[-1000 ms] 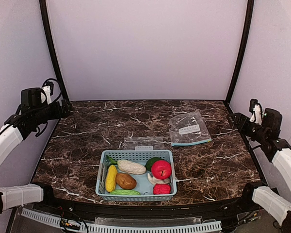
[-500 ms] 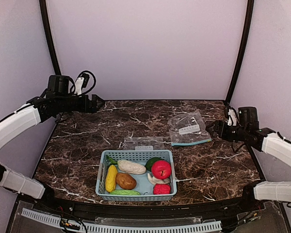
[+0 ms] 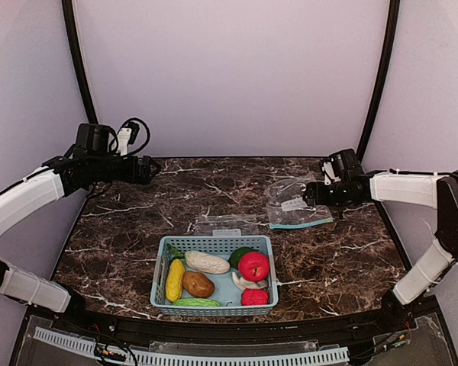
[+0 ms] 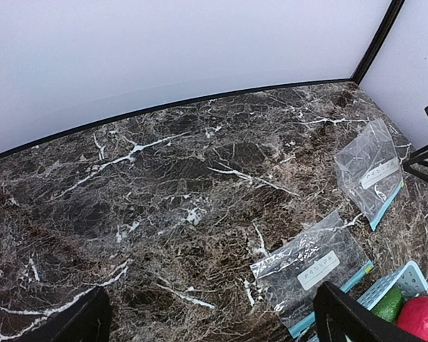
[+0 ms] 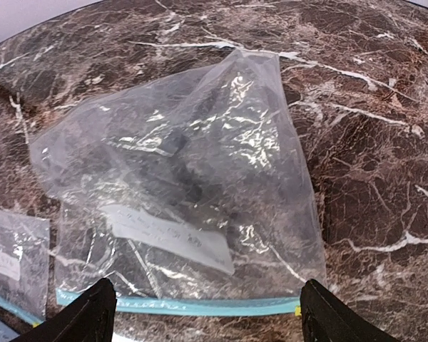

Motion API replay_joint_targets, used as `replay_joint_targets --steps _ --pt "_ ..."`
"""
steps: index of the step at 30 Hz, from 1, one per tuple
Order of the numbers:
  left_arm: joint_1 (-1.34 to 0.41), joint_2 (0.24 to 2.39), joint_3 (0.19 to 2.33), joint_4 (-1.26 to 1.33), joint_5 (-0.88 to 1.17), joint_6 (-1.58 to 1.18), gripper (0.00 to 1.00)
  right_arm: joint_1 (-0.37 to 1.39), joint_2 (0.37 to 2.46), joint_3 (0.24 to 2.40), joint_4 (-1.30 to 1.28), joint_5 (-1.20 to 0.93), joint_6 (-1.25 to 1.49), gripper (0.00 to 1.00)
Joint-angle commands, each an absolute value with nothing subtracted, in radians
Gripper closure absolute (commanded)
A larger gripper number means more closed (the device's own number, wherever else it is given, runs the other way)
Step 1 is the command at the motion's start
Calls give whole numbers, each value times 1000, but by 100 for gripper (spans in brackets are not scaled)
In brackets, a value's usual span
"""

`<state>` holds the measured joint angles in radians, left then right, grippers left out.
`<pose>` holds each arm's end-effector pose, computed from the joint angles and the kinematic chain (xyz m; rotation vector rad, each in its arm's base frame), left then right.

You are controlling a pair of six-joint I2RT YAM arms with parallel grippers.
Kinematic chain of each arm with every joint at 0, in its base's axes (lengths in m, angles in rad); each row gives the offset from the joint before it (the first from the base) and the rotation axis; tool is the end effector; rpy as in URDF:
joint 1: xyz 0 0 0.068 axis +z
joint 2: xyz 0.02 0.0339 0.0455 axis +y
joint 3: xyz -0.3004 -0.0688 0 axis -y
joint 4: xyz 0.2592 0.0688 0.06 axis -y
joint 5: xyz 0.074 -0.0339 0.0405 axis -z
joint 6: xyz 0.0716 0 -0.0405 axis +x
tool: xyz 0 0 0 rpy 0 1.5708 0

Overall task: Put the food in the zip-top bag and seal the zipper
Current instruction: Pick up the zipper food storage bag from the center of the board.

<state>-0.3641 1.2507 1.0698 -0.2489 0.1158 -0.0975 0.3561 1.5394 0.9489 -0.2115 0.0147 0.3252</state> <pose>0.2990 -0.1228 0.3506 0.3429 1.9920 -0.4105 0.3383 0.1247 0.2146 -0.0299 2.3944 0.3070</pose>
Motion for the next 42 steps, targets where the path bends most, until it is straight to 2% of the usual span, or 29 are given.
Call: replay_joint_targets --steps 1,4,11,22,26,29,36,42 --pt "-365 1223 1056 -260 143 -98 0 362 1643 1038 -227 126 239 13" --pt "-365 1219 1054 -255 164 -105 0 362 1701 1069 -200 98 217 15" --pt "-365 1213 1045 -241 213 -114 0 361 1779 1107 -150 76 178 30" --pt "-376 1247 1046 -240 265 -109 0 360 1819 1099 -103 53 136 73" --pt "-391 1261 1047 -239 274 -97 0 358 1819 1092 -75 45 125 84" --pt "-401 1266 1046 -239 281 -82 0 357 1815 1087 -58 40 119 100" --pt "-428 1269 1043 -232 310 -49 0 359 1722 1017 -20 -70 103 100" --pt "-445 1334 1070 -175 481 -104 0 384 1587 903 23 -203 109 100"
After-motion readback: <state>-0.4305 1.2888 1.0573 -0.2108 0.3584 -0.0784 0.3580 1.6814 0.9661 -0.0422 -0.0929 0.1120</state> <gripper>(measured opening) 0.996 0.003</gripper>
